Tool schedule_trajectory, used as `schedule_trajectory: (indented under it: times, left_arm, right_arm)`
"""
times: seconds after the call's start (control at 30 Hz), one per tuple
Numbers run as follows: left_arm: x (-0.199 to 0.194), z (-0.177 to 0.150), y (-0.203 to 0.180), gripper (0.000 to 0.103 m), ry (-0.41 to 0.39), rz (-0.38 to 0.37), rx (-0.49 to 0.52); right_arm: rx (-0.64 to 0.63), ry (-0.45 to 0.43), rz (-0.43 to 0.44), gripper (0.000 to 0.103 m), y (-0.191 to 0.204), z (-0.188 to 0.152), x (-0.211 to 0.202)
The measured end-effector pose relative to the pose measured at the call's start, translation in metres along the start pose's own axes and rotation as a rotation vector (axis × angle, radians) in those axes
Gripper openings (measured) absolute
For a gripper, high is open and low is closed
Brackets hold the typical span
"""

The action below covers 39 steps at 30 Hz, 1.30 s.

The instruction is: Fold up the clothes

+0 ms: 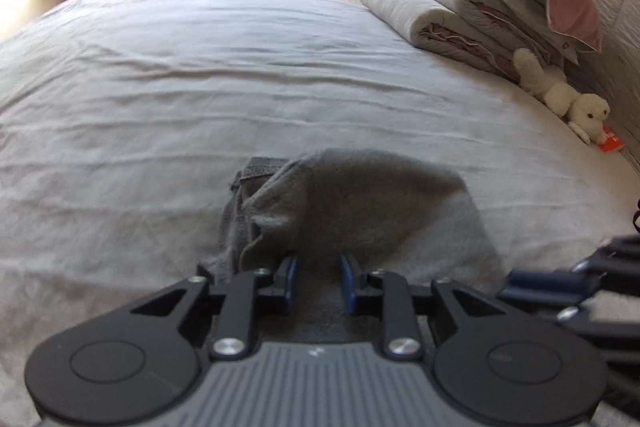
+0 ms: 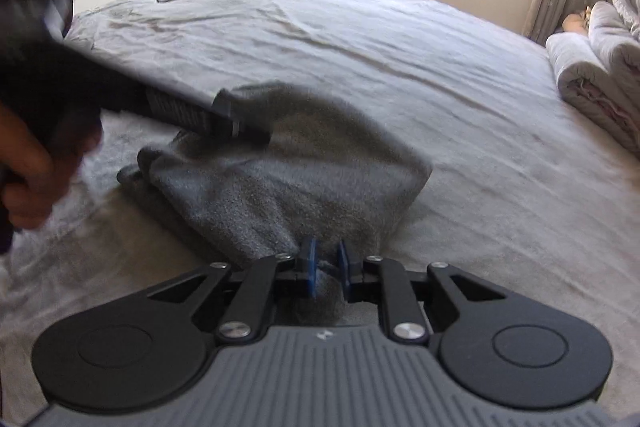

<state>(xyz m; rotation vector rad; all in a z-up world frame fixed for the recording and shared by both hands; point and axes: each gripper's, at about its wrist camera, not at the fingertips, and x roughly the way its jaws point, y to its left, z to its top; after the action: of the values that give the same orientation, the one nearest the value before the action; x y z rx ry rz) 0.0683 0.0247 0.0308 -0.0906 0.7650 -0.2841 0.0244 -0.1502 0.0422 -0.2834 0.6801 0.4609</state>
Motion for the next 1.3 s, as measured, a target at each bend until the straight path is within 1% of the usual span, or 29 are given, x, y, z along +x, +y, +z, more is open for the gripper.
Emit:
schedule_trajectory:
  times: [0.03, 0.1, 0.13, 0.17, 0.2, 0.27, 0.37, 0.5, 0.63, 0.7, 0.77, 0.83, 0.87, 0.9, 1.3]
  left_arm:
    - [-0.002, 0.000, 0.002, 0.024, 0.005, -0.001, -0.006]
    - [-0.005, -0.001, 0.002, 0.020, 0.020, 0.006, 0.009]
    - [-0.005, -0.002, 0.003, 0.019, 0.027, 0.006, 0.009]
    - [-0.006, -0.003, 0.005, 0.016, 0.033, 0.005, 0.007]
    - [-0.006, -0.004, 0.007, 0.013, 0.041, 0.004, -0.002]
    - [-0.007, -0.004, 0.011, 0.011, 0.051, 0.000, -0.016]
    - [-0.011, -0.006, 0.018, 0.009, 0.062, -0.008, -0.051]
    - [-0.018, -0.010, 0.018, 0.009, 0.068, -0.012, -0.050]
    - [-0.021, -0.014, 0.021, 0.009, 0.080, -0.013, -0.066]
    - [-0.021, -0.013, 0.021, 0.009, 0.087, -0.009, -0.071]
    - [-0.021, -0.012, 0.020, 0.009, 0.093, -0.003, -0.073]
    - [-0.020, -0.012, 0.018, 0.009, 0.095, 0.005, -0.071]
    - [-0.020, -0.012, 0.018, 0.009, 0.096, 0.008, -0.070]
    - [-0.019, -0.012, 0.017, 0.009, 0.096, 0.010, -0.070]
    - [-0.020, -0.012, 0.017, 0.009, 0.105, 0.014, -0.073]
  right_arm:
    - [0.005, -0.020, 0.012, 0.019, -0.002, 0.002, -0.005]
    - [0.040, -0.043, 0.064, 0.019, -0.007, 0.006, -0.013]
    - [0.050, -0.031, 0.095, 0.019, -0.008, 0.006, -0.013]
    - [0.050, 0.002, 0.114, 0.019, -0.007, 0.004, -0.008]
    - [0.040, 0.036, 0.115, 0.019, -0.003, 0.001, -0.002]
    - [0.009, 0.060, 0.092, 0.020, 0.005, -0.004, 0.009]
    - [-0.019, 0.061, 0.072, 0.020, 0.011, -0.003, 0.010]
    - [0.038, 0.044, 0.110, 0.020, -0.002, -0.001, 0.004]
    - [0.087, -0.014, 0.110, 0.020, -0.016, 0.006, -0.012]
    - [0.104, 0.008, 0.122, 0.020, -0.019, 0.005, -0.010]
    - [0.106, 0.064, 0.131, 0.021, -0.017, 0.001, 0.002]
    - [0.088, 0.067, 0.121, 0.023, -0.012, 0.002, 0.005]
    - [0.090, 0.069, 0.123, 0.027, -0.010, 0.003, 0.005]
    - [0.093, 0.070, 0.125, 0.028, -0.009, 0.003, 0.005]
    - [0.075, 0.061, 0.115, 0.033, -0.005, 0.001, 0.007]
